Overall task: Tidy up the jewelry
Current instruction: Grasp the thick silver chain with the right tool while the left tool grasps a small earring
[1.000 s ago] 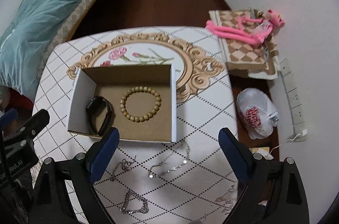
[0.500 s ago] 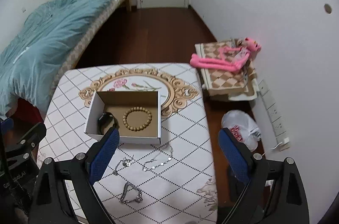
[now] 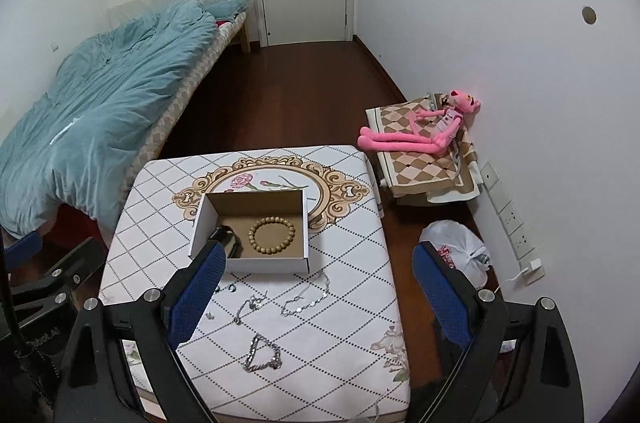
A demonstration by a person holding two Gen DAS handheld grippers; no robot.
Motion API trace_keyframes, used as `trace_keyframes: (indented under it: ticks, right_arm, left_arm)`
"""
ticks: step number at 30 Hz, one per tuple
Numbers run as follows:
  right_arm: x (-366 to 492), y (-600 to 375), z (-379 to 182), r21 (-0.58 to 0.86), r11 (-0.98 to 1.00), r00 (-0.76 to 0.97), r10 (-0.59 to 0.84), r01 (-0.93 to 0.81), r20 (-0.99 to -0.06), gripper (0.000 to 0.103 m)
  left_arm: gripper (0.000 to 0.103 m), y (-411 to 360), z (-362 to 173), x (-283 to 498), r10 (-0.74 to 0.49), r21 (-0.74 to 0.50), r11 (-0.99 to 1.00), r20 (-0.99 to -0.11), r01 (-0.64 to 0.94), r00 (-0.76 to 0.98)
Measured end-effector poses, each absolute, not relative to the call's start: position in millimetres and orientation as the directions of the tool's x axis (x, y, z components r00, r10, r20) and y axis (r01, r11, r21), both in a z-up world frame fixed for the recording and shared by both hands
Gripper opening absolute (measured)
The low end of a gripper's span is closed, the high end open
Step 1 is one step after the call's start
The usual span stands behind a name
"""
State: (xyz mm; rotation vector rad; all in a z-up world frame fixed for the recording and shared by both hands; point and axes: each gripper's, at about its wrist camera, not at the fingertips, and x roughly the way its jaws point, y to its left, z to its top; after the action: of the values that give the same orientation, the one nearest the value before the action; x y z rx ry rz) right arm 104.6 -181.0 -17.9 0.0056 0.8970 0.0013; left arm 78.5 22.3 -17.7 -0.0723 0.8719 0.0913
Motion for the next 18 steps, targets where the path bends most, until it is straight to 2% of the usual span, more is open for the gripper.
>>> trace_keyframes:
  ticks: [4,8,12,14,18]
  right_arm:
    - [101.0,-181.5,-59.5,0.024,1.0,0.546,0.019,0.002,-0.838,0.096]
    - [101.0,-178.4,-139.7,0.089,0.996,0.39,0.079,0.009,-0.918,0.095]
    - [98.3,-168.8,-222.2,0.129,0.991,0.245,0.119,0.028,-0.962,0.075]
    - [96.8,-164.7,-246.0,0.136,0.99,0.209,0.126,0.034,-0.97,0.074]
    - [91.4,-150.7,-271.4,0.09,0.996,0.21,0.088,0.005,-0.974,0.06]
  left_arm:
    - [0.103,30.0,-51.2,76.0,0.07,-0.014,0.991,-0.8,-0.136,0.595]
    - [0.103,39.0,-111.3,74.8,0.139,0.063,0.984,-0.857,-0.168,0.496]
    - [0.103,48.9,-162.9,72.8,0.185,0.121,0.975,-0.902,-0.184,0.389]
    - [0.103,52.9,-184.0,71.0,0.196,0.139,0.973,-0.918,-0.184,0.344]
    - [0.103,56.0,-204.7,68.3,0.212,0.16,0.969,-0.93,-0.188,0.301]
